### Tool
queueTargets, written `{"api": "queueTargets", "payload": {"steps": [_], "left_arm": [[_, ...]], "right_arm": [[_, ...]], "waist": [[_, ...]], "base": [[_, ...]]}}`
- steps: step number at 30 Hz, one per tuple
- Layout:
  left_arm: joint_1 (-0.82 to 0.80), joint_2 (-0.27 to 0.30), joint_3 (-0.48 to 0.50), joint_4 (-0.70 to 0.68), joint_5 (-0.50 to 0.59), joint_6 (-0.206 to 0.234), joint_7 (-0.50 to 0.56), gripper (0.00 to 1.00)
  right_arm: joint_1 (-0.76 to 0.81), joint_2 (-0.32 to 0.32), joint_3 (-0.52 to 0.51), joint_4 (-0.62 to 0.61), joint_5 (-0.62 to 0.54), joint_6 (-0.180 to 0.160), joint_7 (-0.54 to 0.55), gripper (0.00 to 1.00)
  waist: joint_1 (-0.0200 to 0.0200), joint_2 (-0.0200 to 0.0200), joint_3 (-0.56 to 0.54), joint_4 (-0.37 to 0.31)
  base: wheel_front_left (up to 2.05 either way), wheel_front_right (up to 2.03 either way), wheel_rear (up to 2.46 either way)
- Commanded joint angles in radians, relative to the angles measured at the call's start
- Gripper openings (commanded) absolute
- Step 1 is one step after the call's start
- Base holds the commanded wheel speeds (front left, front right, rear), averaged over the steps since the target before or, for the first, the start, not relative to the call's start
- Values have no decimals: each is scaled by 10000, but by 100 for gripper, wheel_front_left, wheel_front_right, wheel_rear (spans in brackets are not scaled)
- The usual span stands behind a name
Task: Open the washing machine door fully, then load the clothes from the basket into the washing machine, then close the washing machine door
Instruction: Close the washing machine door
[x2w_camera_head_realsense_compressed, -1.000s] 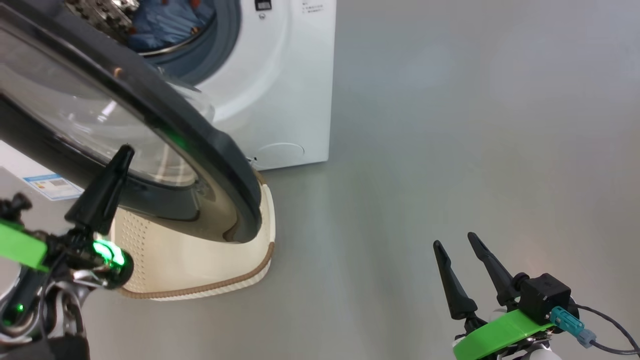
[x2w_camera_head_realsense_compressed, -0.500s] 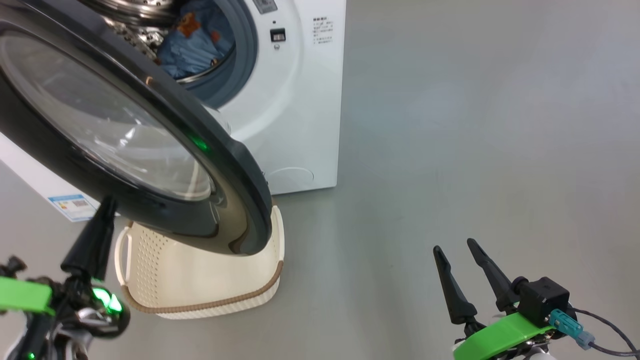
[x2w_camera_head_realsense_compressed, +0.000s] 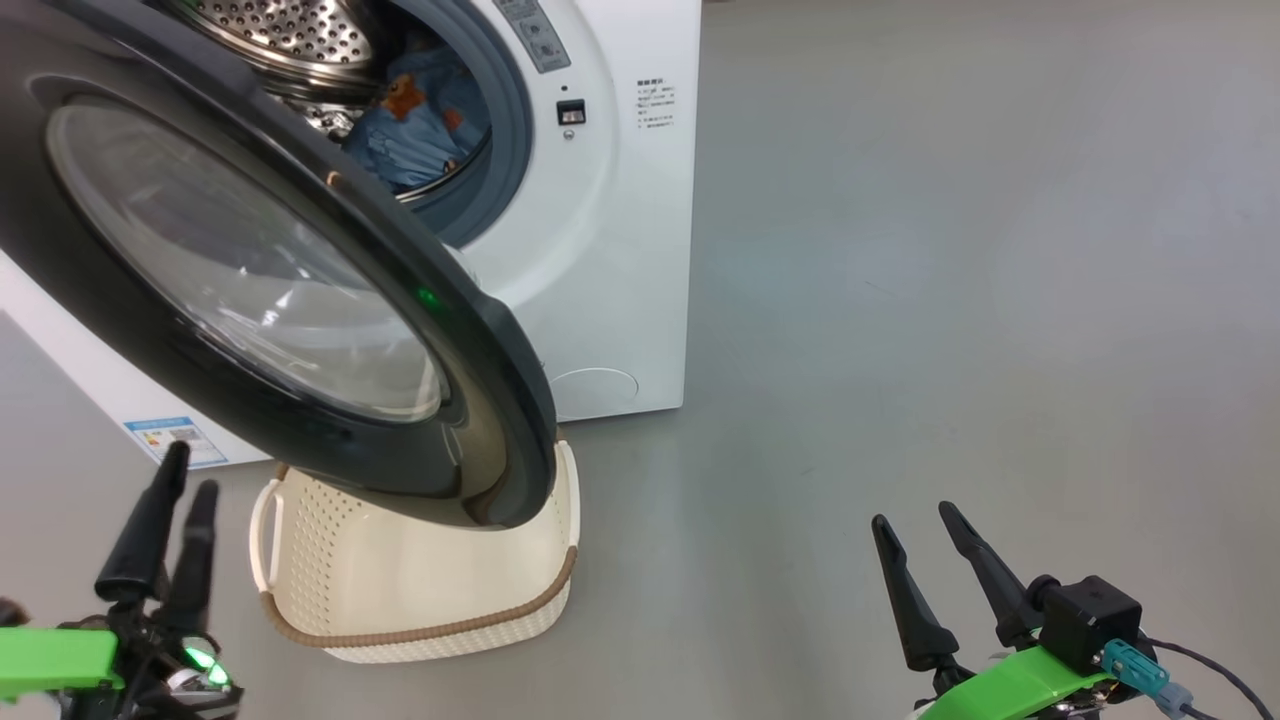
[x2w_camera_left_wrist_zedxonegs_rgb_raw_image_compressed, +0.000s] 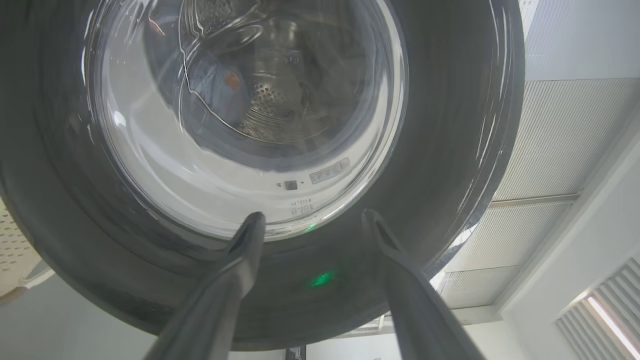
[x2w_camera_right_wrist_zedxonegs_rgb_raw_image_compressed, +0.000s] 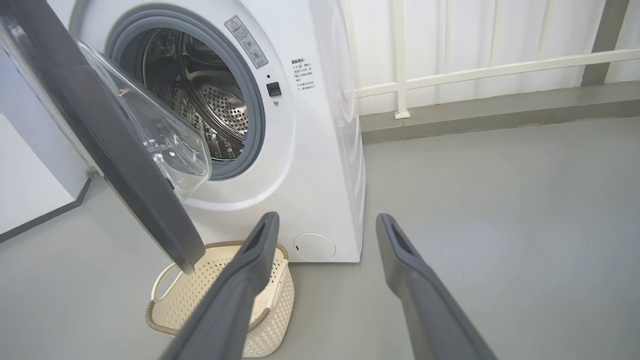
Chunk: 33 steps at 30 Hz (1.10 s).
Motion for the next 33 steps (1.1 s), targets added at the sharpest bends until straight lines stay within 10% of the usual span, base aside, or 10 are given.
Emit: {"api": "queueTargets", "payload": {"steps": [1, 11, 23, 33], "left_arm": [[-106, 273, 285, -439, 302, -29, -218, 100], [329, 888, -826, -1439, 2486, -29, -2490, 100], [915, 2960, -3279, -1135, 5341, -29, -5942, 100], [1229, 2464, -2673, -1059, 9499, -29, -5962, 100]], "right_arm": [[-88, 17, 197, -282, 50, 16, -48, 100], [-26, 17, 52, -350, 22, 16, -48, 100], [91, 17, 36, -316, 32, 16, -48, 100], [131, 17, 38, -347, 19, 16, -48, 100]], "waist": [[0, 0, -11, 30], [0, 0, -131, 240], [0, 0, -379, 200], [0, 0, -516, 179]], "base": [[0, 0, 0], [0, 0, 0], [0, 0, 0], [0, 0, 0]]}}
